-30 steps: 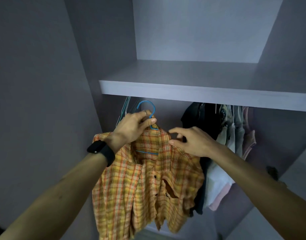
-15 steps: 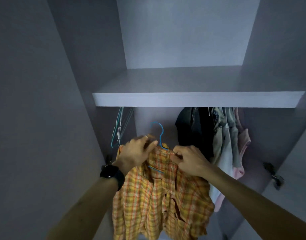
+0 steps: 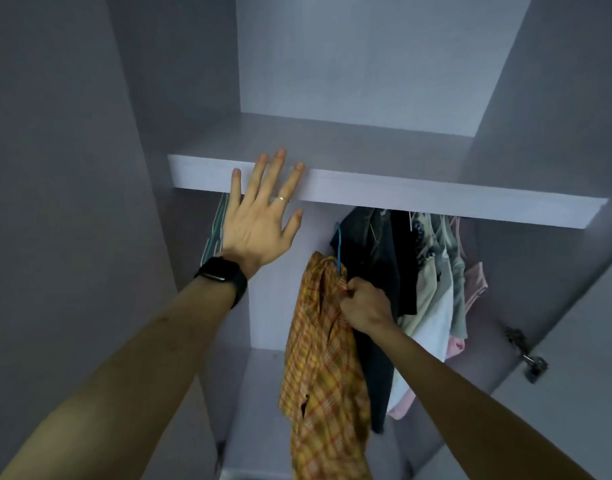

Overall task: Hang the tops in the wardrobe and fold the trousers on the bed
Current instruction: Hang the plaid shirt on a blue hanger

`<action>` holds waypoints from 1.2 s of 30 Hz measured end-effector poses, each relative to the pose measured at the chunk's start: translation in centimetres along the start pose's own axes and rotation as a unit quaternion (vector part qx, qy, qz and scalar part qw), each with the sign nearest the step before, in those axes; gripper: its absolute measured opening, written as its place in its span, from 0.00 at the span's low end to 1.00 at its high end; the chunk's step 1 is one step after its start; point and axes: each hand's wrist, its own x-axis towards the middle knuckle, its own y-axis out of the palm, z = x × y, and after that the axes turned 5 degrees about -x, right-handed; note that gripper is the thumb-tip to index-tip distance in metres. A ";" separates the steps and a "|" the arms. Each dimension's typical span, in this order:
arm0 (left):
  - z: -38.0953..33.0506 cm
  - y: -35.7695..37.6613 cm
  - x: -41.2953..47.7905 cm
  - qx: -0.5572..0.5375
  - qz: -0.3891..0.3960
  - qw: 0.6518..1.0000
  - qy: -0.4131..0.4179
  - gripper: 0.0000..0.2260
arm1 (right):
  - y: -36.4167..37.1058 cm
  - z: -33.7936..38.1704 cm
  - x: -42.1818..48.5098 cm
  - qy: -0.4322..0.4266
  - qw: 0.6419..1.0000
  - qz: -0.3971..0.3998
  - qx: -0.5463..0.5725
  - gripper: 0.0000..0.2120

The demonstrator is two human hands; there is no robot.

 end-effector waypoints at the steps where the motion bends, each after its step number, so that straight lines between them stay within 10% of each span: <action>1: -0.3 0.7 0.6 -0.005 -0.002 1.000 -0.006 0.29 | 0.3 0.0 0.6 0.005 1.000 -0.001 0.005 0.08; 36: 0.2 12.7 3.6 -0.027 -0.284 0.958 -0.020 0.26 | 3.2 -0.7 22.9 0.050 0.942 -0.298 0.147 0.14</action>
